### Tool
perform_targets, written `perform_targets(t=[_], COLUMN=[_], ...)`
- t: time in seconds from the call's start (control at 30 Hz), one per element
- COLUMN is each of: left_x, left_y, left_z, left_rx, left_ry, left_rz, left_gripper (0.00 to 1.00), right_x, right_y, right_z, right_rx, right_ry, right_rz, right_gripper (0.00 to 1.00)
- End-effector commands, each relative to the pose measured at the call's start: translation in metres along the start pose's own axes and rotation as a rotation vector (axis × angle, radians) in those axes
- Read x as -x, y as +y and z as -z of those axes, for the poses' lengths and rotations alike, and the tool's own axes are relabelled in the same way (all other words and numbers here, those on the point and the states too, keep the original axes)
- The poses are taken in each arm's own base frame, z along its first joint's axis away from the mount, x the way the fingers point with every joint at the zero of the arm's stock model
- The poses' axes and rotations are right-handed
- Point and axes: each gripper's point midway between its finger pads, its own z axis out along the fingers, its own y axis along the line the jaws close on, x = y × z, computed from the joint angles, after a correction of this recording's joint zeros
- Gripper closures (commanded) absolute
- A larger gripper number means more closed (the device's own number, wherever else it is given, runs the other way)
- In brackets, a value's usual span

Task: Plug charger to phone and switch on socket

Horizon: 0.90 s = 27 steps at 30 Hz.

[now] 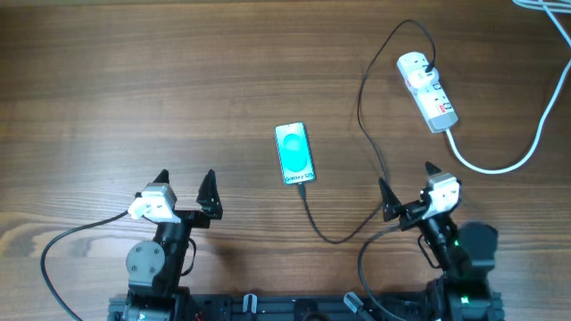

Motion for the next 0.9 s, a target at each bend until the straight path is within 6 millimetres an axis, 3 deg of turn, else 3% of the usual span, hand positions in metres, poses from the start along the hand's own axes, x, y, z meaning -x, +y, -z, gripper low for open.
perform_targets(t=[0.0, 0.17, 0.87], left_x=[-0.002, -0.002, -0.002], left_y=[-0.001, -0.001, -0.001], left_z=[0.000, 0.000, 0.000], left_rx=[-0.005, -0.005, -0.005], left_ry=[0.001, 0.001, 0.001], left_rz=[-0.003, -0.003, -0.003], left_gripper=[0.00, 0.00, 0.00], right_x=[0.023, 0.039, 0.040], right_y=[0.002, 0.008, 0.009], right_z=[0.007, 0.014, 0.014], right_rx=[-0.002, 0.015, 0.021], right_ry=[-0.100, -0.174, -0.177], right_rz=[-0.005, 0.016, -0.008], right_gripper=[0.00, 0.00, 0.00])
